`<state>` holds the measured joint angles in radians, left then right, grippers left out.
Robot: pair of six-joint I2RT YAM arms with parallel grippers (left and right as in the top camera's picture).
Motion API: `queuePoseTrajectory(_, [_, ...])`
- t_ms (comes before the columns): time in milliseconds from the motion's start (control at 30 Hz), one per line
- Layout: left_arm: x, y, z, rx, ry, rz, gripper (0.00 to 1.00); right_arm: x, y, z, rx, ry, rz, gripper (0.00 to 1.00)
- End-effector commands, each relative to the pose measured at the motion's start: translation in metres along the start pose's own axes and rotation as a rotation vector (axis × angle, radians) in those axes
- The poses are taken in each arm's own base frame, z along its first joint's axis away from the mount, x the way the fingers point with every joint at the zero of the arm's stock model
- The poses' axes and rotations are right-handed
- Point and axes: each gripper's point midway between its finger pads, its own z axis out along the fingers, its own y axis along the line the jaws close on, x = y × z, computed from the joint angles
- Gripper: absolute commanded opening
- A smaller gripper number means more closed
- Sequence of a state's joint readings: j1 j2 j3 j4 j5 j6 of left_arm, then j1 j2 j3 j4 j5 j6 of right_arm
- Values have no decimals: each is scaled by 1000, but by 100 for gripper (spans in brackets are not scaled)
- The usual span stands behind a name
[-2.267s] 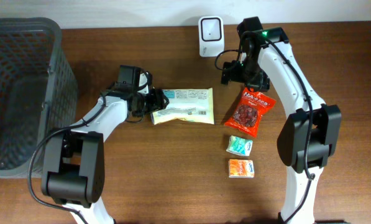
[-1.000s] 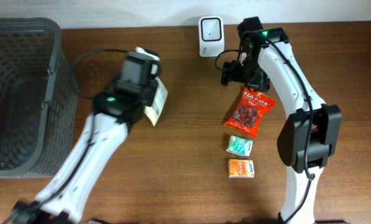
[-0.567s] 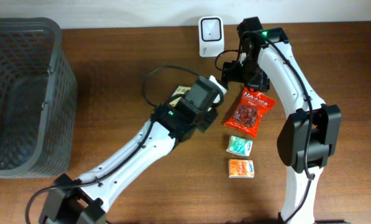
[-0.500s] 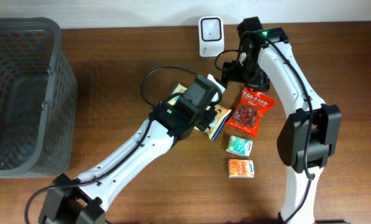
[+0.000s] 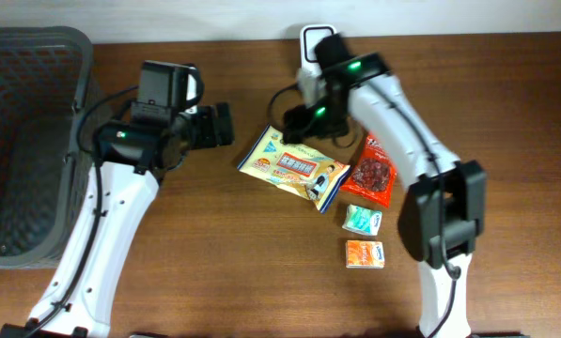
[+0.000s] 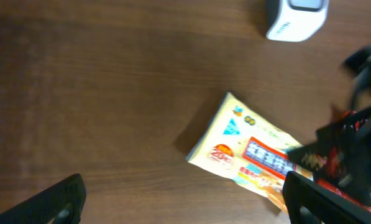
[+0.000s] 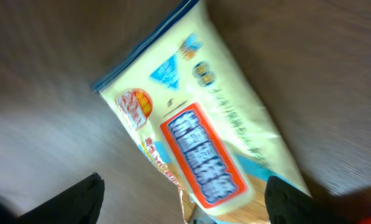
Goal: Scan the item barcode
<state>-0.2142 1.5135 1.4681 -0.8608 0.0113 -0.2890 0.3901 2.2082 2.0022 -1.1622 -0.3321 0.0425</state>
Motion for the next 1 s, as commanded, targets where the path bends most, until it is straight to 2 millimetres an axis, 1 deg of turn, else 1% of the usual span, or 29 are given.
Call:
queuePoseTrajectory(0, [-6, 17, -6, -33, -13, -57, 99, 24, -15, 37, 222, 122, -184, 82])
queuePoseTrajectory(67, [-6, 27, -6, -77, -20, -63, 99, 39, -5, 51, 212, 184, -307, 81])
queuePoseTrajectory(100, [-7, 33, -6, -113, -26, -63, 99, 44, -5, 56, 208, 202, -338, 81])
queuePoseTrajectory(167, [-5, 38, -7, -138, -22, -62, 99, 50, -10, 64, 206, 220, -382, 82])
queuePoseTrajectory(233, [-3, 38, -7, -140, -14, -62, 99, 49, -18, 71, 231, 206, -383, 86])
queuePoseTrajectory(367, [-4, 39, -7, -144, -16, -62, 99, 36, -14, 78, 231, 151, -466, 86])
queuePoseTrajectory(433, [-3, 39, -6, -145, -14, -61, 99, 31, -17, 78, 254, 139, -491, 86])
queuePoseTrajectory(467, [-3, 39, -6, -145, -15, -62, 99, 28, -22, 79, 282, 137, -508, 86])
queuePoseTrajectory(567, [-4, 39, -6, -144, -17, -62, 99, 37, -27, 91, 277, 176, -515, 85])
queuePoseTrajectory(600, [-4, 39, -6, -144, -17, -62, 99, 40, -29, 94, 276, 186, -514, 79])
queuePoseTrajectory(633, [-4, 39, -6, -144, -17, -62, 99, 42, -30, 96, 275, 190, -512, 68])
queuePoseTrajectory(667, [-4, 39, -6, -144, -17, -62, 99, 42, -30, 97, 276, 188, -504, 56])
queuePoseTrajectory(733, [-4, 39, -6, -144, -17, -62, 99, 39, -30, 97, 279, 176, -491, 37])
queuePoseTrajectory(767, [-4, 39, -6, -144, -17, -62, 99, 39, -30, 97, 279, 175, -491, 21])
queuePoseTrajectory(800, [-4, 39, -6, -144, -17, -62, 99, 39, -30, 97, 280, 173, -476, 8])
queuePoseTrajectory(833, [-4, 39, -6, -144, -17, -62, 99, 37, -30, 96, 283, 164, -448, 4])
queuePoseTrajectory(900, [-4, 39, -6, -144, -17, -62, 99, 29, -27, 91, 288, 132, -393, 4])
queuePoseTrajectory(967, [-4, 39, -6, -144, -15, -62, 99, 10, -25, 78, 299, 68, -322, 4])
